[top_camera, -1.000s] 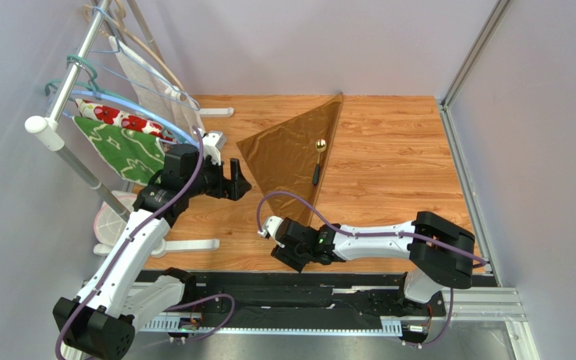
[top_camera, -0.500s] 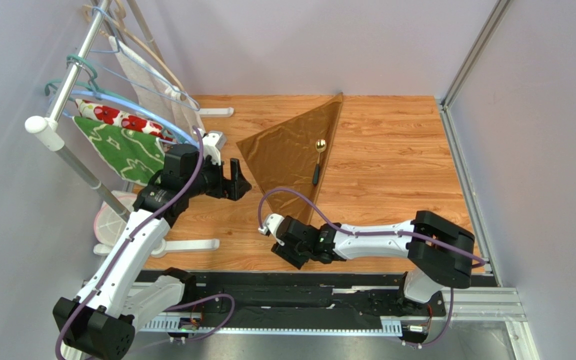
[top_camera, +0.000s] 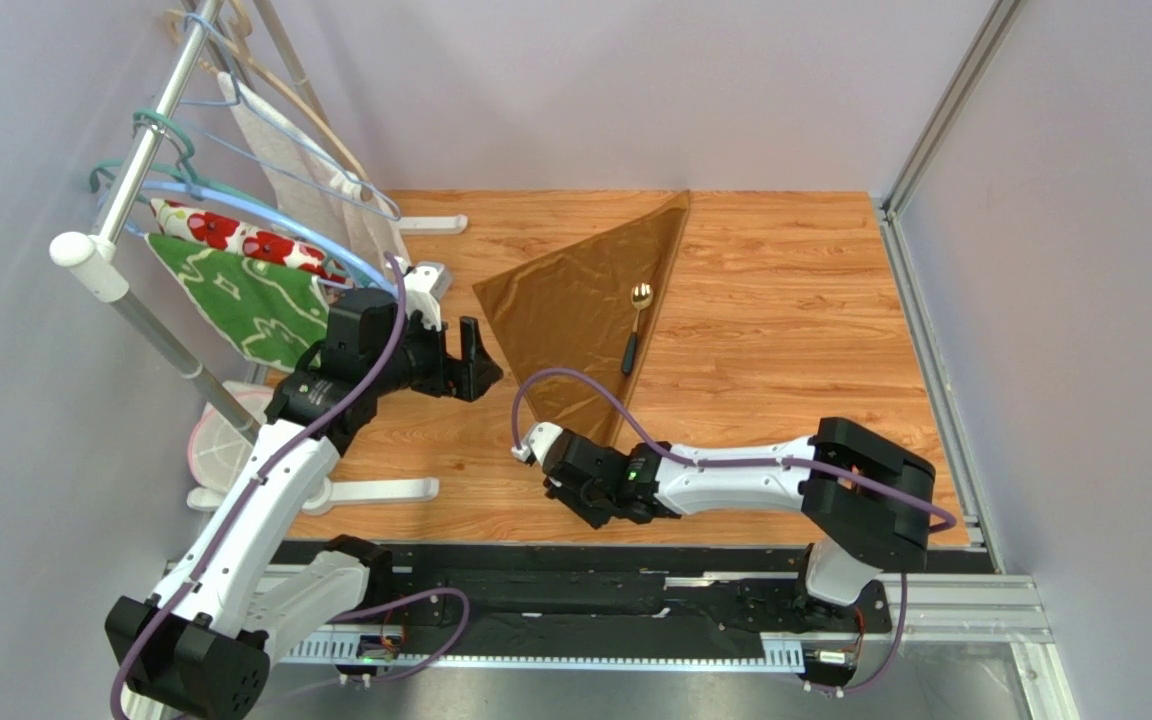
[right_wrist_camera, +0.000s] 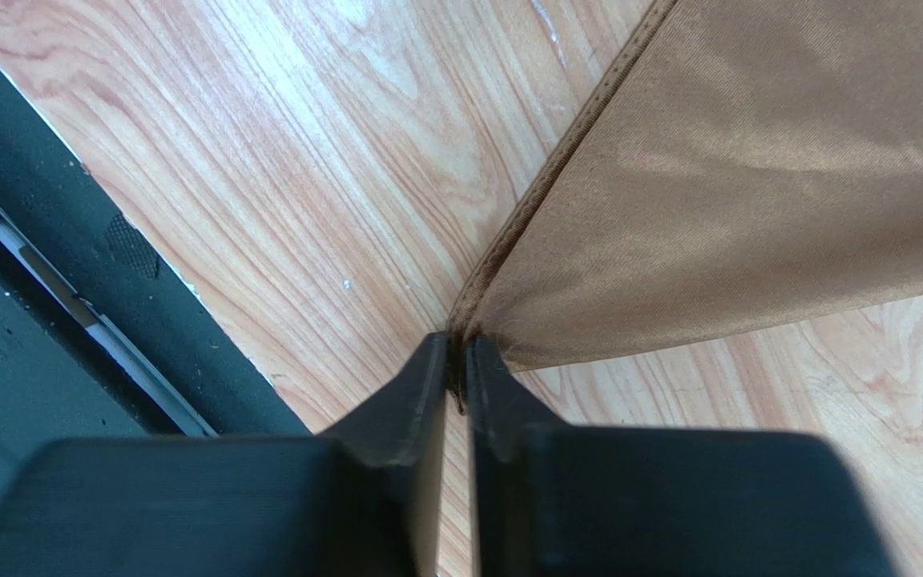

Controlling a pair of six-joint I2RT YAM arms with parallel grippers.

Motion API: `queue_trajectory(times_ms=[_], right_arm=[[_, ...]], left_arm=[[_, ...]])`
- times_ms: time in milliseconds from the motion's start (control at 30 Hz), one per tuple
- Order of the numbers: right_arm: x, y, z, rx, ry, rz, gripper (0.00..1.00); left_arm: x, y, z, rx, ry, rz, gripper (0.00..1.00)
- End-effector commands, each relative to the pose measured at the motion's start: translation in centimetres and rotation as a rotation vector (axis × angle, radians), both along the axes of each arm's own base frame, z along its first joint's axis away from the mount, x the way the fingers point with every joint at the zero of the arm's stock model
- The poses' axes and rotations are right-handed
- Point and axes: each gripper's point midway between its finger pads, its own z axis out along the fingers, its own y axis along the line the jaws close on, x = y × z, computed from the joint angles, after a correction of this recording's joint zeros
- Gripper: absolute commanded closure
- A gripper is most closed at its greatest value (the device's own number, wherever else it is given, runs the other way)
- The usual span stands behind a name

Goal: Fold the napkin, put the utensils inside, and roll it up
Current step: Fold the napkin

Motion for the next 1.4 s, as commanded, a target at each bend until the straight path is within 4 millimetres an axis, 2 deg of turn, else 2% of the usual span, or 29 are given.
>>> queue_trajectory(times_ms=[0, 67, 233, 467, 567, 600, 700, 800, 867, 1033, 1167, 1200, 1367], right_arm=[[-1.2, -3.2, -2.8, -0.148, 0.070, -0.020, 0.94], [-1.7, -2.6, -2.2, -0.112, 0.098, -0.012, 1.00], [-3.2, -0.8, -0.6, -0.005, 0.172, -0.022, 1.00], [-7.1, 1.8, 1.2, 0.101, 0.305, 0.014, 1.00], [-7.8, 2.4, 2.8, 0.156, 0.328, 0.000, 1.00], [-7.7, 2.6, 3.9, 0.185, 0.318, 0.001, 1.00], [-5.9, 1.9, 5.7, 0.182, 0.218, -0.029, 1.00], [-2.9, 0.9, 7.5, 0.169, 0.085, -0.062, 1.00], [-0.2, 0.1, 8.6, 0.168, 0.018, -0.117, 1.00], [5.9, -1.3, 9.9, 0.176, -0.120, -0.167, 1.00], [11.0, -2.9, 9.8, 0.166, -0.177, -0.239, 1.00], [11.6, -3.1, 9.4, 0.152, -0.183, -0.239, 1.00], [15.9, -4.2, 10.0, 0.153, -0.243, -0.271, 1.00]], left_arm=[[0.1, 0.0, 1.5, -0.016, -0.047, -0.003, 0.05], [0.0, 0.0, 1.6, -0.017, -0.053, -0.003, 0.05], [0.1, 0.2, 1.9, -0.016, -0.064, 0.003, 0.05], [-0.1, 0.3, 2.1, -0.013, -0.071, 0.008, 0.05], [0.0, 0.6, 2.3, -0.009, -0.080, 0.021, 0.05], [0.0, 0.7, 2.4, -0.005, -0.085, 0.029, 0.05], [0.0, 1.0, 2.4, 0.001, -0.090, 0.039, 0.05], [0.1, 1.1, 2.5, 0.003, -0.096, 0.043, 0.05], [0.0, 1.1, 2.5, 0.007, -0.096, 0.047, 0.05], [0.1, 1.2, 2.5, 0.011, -0.100, 0.051, 0.05], [0.1, 1.2, 2.5, 0.009, -0.097, 0.051, 0.05], [0.1, 1.2, 2.5, 0.009, -0.097, 0.053, 0.05], [0.2, 1.2, 2.4, 0.010, -0.093, 0.051, 0.05]])
